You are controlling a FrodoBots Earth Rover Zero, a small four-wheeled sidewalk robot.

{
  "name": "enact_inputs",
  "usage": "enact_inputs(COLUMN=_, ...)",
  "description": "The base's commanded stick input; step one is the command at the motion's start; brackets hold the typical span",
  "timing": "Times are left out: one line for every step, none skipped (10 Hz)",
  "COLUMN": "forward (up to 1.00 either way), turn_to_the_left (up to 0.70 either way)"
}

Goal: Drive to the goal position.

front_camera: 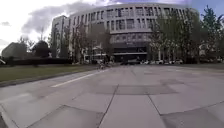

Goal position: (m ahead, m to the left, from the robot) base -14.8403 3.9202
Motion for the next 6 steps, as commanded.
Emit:
enact_inputs(forward=0.70, turn_to_the_left=0.01)
enact_inputs(forward=0.70, turn_to_the_left=0.01)
enact_inputs(forward=0.70, turn_to_the_left=0.01)
enact_inputs(forward=0.70, turn_to_the_left=0.01)
enact_inputs(forward=0.70, turn_to_the_left=0.01)
enact_inputs(forward=0.70, turn_to_the_left=0.01)
